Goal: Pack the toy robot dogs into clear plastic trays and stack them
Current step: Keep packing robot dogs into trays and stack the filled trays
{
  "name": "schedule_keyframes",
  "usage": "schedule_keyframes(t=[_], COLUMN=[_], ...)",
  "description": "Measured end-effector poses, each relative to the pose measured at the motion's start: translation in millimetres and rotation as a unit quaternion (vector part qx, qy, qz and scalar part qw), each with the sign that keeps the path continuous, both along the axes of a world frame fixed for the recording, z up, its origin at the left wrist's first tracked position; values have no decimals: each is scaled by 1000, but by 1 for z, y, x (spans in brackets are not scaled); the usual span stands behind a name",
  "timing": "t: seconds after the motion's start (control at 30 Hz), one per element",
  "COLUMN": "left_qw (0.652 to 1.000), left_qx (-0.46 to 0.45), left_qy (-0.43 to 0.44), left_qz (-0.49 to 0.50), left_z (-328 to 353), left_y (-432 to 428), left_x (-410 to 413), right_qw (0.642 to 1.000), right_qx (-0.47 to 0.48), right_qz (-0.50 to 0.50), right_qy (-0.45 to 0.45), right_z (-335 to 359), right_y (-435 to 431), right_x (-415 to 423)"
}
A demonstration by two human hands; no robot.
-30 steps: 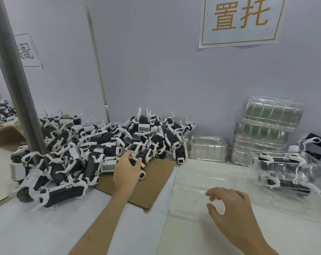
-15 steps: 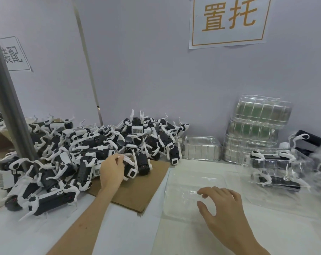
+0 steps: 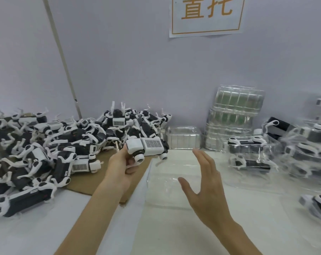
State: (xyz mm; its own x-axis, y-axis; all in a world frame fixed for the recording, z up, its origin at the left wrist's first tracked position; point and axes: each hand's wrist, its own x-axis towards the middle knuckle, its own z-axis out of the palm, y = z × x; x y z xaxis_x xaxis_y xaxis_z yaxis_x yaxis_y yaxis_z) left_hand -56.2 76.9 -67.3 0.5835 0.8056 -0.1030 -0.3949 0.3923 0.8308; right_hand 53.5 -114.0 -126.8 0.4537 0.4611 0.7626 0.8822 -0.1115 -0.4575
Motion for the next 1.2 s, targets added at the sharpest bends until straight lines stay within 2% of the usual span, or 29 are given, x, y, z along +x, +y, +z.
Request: schedule_keyframes(t=[0.17,0.27,0.3,0.37,0.43,0.47,0.5,0.53,0.6,0.63,0.7,0.83,0.97,1.2], left_qw=[990,979,980,989,989,978,953,912,830,808,799,824,823,803], left_qx=[-97,-132,-116,-11,130,202,286,377,513,540,540,512,514,548], left_qy=[12,6,4,27,43,52,74,111,199,231,259,231,208,205], left_qz=[-101,-154,-162,-142,-58,4,73,120,91,37,-47,-79,-124,-114], left_z=[-9,-17,-18,-18,-20,-23,-27,-31,-46,-56,-73,-83,-86,-93], left_y=[-35,-45,-45,-47,-43,-41,-37,-33,-28,-25,-24,-32,-43,-44], left_x=[20,25,25,25,25,24,23,21,18,17,14,11,14,15], right_qw=[999,999,998,996,993,990,987,984,981,978,968,945,948,965], right_qx=[1,33,50,79,114,135,154,168,175,175,186,216,181,74], right_qz=[4,0,-5,-18,-32,-39,-44,-46,-49,-51,-46,-35,-36,-68], right_qy=[-32,-34,-34,-25,-3,11,25,37,70,97,160,244,259,243], right_z=[7,8,9,10,12,13,14,15,15,15,13,14,13,8], right_y=[-3,-5,-6,-7,-9,-9,-11,-12,-13,-13,-12,-12,-12,-12], right_x=[6,10,11,13,15,17,18,20,23,25,27,29,29,29])
